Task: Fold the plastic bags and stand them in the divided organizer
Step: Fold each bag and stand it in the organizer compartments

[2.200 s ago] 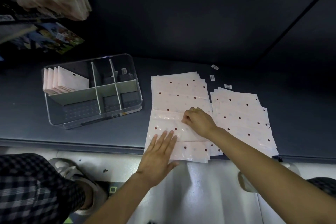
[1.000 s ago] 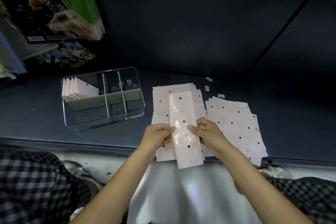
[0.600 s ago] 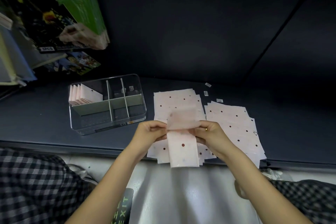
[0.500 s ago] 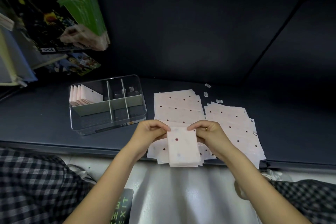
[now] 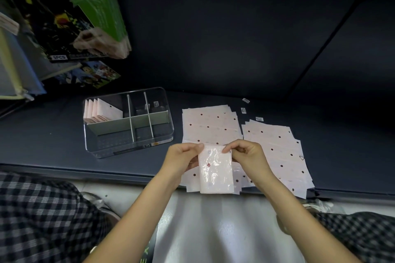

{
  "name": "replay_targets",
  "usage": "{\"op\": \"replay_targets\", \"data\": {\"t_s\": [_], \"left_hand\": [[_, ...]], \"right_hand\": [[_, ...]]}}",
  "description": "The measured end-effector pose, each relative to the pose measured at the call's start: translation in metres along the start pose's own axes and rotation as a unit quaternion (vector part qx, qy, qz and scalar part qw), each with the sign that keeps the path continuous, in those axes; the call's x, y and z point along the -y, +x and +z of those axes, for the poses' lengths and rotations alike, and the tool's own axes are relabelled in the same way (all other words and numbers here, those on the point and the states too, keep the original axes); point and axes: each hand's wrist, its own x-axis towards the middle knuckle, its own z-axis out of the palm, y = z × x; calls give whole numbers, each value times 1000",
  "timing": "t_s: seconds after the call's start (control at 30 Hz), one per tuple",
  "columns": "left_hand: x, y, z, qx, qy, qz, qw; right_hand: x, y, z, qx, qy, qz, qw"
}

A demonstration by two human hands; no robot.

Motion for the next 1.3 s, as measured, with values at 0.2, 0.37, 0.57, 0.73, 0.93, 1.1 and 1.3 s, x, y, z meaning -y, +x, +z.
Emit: {"op": "replay_targets", "data": {"t_s": [0.2,0.37,0.57,0.73,0.93,1.1,1.3], "left_hand": [[2,0,-2,-66,302,213,927],[3,-7,4,-28,414,314,854],[-9,-3,-1,-48,298,272,914],[-14,4,-20,32,266,152,951],[-20,14,-45,32,236,147,960],[-16,20,-63,62,132,86,986],[-23,45,-103,-57,8,98,993]], "right_hand": [[9,-1,2,41,-153,-36,987],[11,-4,9,59,-277,-48,958],[24,1,-5,50,-275,-47,959],[34,8,-14,17,-187,-35,982],[36,26,1,15,-166,-10,986],[33,45,31,-2,-139,5,990],[32,85,84,-28,-154,-7,988]]}}
